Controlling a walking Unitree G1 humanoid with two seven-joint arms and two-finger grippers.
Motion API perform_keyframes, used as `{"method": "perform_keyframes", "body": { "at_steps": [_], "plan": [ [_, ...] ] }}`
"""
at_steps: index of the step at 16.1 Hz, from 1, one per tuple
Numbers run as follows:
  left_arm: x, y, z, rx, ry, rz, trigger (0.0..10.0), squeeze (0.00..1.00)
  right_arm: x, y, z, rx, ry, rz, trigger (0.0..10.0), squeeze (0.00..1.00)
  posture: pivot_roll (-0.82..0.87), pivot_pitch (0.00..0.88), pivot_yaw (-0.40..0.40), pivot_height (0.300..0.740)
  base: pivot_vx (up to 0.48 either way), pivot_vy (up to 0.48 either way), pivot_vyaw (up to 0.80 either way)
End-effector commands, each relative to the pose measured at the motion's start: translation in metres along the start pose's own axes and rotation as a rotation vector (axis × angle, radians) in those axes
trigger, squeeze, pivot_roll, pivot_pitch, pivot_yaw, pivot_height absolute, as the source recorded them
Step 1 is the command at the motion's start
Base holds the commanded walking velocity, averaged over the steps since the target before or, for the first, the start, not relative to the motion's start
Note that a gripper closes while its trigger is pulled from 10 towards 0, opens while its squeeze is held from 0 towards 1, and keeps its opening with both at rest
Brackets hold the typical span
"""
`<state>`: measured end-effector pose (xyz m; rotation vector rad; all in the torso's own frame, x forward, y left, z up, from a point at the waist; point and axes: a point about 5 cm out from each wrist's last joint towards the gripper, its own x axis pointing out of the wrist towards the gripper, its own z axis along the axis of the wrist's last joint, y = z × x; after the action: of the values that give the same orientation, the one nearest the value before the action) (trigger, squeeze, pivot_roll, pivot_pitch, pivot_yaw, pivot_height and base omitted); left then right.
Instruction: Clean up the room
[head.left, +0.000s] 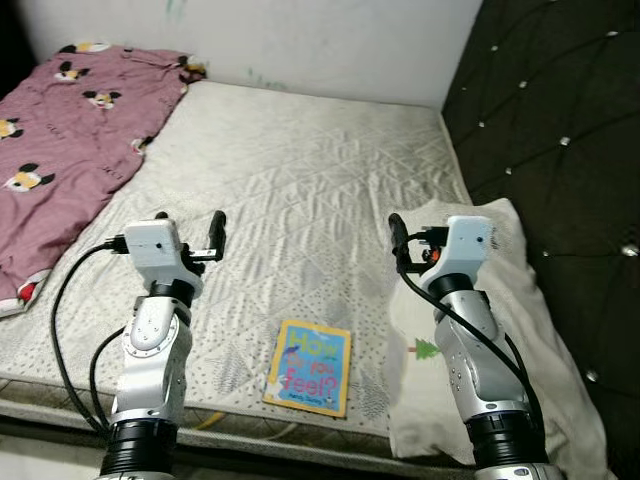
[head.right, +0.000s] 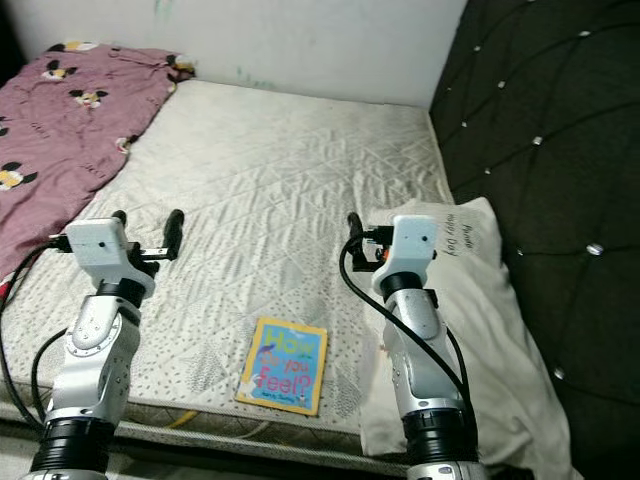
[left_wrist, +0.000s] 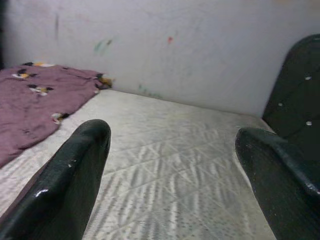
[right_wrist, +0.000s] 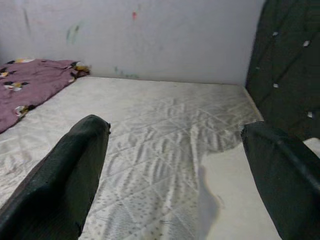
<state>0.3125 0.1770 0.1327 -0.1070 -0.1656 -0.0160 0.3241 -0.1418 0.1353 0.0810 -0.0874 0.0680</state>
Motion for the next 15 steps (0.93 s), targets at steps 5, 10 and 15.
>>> {"method": "perform_keyframes", "body": {
  "at_steps": [5,10,15],
  "plan": [
    [0.0005,-0.0033,0.0,-0.009,0.01,-0.02,10.0,0.0,-0.0016,-0.0049,-0.0065,-0.007,0.039,-0.025,10.0,0.0,-0.07,0.007,-0.025,0.74,0.0,0.298,-0.54],
    [0.0015,-0.0034,-0.0001,-0.011,0.013,-0.022,10.0,0.0,-0.0021,-0.0048,-0.0083,-0.009,0.047,-0.027,10.0,0.0,-0.07,0.008,-0.023,0.74,0.0,0.332,0.0],
    [0.0009,-0.0036,-0.001,-0.014,0.015,-0.018,10.0,0.0,-0.0015,-0.0049,-0.0085,-0.012,0.051,-0.028,10.0,0.0,-0.08,0.009,-0.025,0.74,0.0,0.446,0.0]
  ]
}}
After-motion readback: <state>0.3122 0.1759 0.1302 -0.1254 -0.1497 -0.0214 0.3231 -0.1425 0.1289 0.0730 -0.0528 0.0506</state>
